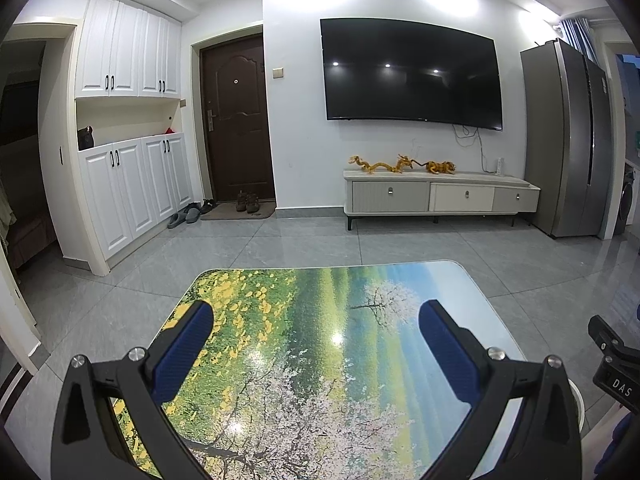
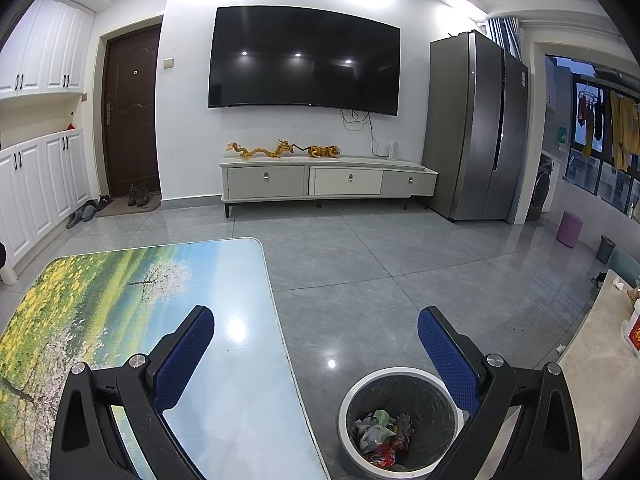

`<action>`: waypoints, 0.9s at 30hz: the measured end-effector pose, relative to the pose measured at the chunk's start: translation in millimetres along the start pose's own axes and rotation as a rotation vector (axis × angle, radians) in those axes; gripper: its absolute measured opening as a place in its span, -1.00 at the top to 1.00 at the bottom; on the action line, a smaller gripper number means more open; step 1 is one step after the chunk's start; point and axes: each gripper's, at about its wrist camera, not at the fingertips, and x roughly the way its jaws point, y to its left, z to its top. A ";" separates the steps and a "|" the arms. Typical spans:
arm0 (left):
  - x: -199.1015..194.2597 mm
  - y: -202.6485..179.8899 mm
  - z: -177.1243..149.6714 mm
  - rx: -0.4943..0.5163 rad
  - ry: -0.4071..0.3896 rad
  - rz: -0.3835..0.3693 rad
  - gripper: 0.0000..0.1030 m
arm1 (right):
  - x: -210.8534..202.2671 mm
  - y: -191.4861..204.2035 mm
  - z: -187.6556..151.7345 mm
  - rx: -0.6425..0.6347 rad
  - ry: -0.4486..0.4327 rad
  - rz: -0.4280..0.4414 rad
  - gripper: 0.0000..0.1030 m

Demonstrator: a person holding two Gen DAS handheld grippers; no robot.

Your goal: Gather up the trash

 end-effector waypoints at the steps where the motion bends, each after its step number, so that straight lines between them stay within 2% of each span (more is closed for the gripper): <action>1: 0.0 0.0 0.1 0.000 0.000 0.000 -1.00 | 0.0 0.0 0.1 0.000 0.000 0.001 -0.99; 27: 4.3 5.3 -0.9 0.003 0.002 -0.019 -1.00 | 1.4 0.5 -1.1 -0.006 0.003 0.000 -0.99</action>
